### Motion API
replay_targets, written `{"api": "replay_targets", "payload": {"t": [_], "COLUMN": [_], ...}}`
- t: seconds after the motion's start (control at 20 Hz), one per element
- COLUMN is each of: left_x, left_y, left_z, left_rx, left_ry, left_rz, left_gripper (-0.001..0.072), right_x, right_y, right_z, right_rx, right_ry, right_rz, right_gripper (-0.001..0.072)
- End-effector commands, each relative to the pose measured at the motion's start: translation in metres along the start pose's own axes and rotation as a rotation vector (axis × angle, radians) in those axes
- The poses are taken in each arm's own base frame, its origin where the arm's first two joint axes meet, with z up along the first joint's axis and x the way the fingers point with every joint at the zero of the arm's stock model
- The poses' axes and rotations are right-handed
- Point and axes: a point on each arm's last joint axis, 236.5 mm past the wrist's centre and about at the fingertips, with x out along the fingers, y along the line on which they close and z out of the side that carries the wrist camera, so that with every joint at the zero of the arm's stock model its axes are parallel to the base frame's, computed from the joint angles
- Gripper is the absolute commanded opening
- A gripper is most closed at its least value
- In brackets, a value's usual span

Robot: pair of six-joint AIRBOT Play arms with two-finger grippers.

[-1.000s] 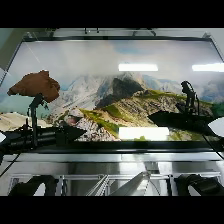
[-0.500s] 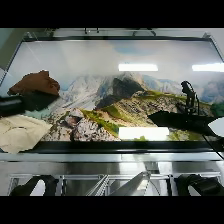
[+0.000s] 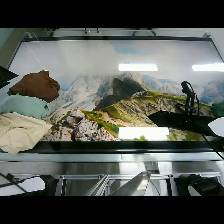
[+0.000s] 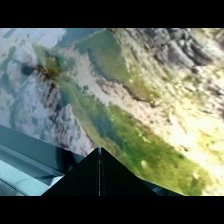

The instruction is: Fold the shirts.

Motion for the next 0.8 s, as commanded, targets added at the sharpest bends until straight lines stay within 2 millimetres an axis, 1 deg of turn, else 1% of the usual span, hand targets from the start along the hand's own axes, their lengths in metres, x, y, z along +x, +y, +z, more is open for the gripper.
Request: {"api": "replay_targets", "payload": {"t": [0.0,0.05,0.1,0.2,0.3,0.35,0.45,0.5,0.55,0.6,0.65,0.7,0.75], "left_x": [0.056,0.071,0.085,0.114,0.143,0.154,0.171,0.176,0.179,0.179,0.176,0.173,0.165], "left_y": [0.066,0.081,0.090,0.101,0.100,0.098,0.091,0.087,0.083,0.075,0.063,0.041,0.008], "left_z": [0.018,0.017,0.016,0.012,0.004,-0.003,-0.017,-0.024,-0.031,-0.033,-0.029,-0.017,0.004], "left_rx": [-0.023,-0.027,-0.022,-0.004,0.006,0.009,0.018,0.018,-0.004,-0.028,-0.024,-0.017,-0.015], "left_ry": [0.043,0.071,0.095,0.133,0.178,0.206,0.273,0.302,0.331,0.351,0.354,0.327,0.265], "left_rz": [0.079,0.105,0.117,0.124,0.098,0.084,0.050,0.036,0.024,0.013,-0.011,-0.063,-0.152], "left_gripper": [0.0717,0.0717,0.0717,0.0717,0.0717,0.0716,0.0714,0.0707,0.0570,0.0276,0.0002,0.0003,0.0019], "right_x": [0.000,0.000,0.000,0.000,0.000,0.000,0.000,0.000,0.000,0.000,0.000,0.000,0.000], "right_y": [0.000,0.000,0.000,0.000,0.000,0.000,0.000,0.000,0.000,0.000,0.000,0.000,0.000], "right_z": [-0.001,-0.001,-0.001,-0.001,-0.001,-0.001,-0.001,-0.001,-0.001,-0.001,-0.001,-0.001,-0.001], "right_rx": [0.000,0.000,0.000,0.000,0.000,0.000,0.000,0.000,0.000,0.000,0.000,0.000,0.000], "right_ry": [0.002,0.002,0.002,0.002,0.002,0.002,0.002,0.002,0.002,0.002,0.002,0.002,0.002], "right_rz": [0.001,0.001,0.001,0.001,0.001,0.001,0.001,0.001,0.001,0.001,0.001,0.001,0.001], "right_gripper": [0.0019,0.0019,0.0019,0.0019,0.0019,0.0019,0.0019,0.0019,0.0019,0.0019,0.0019,0.0019,0.0019]}}
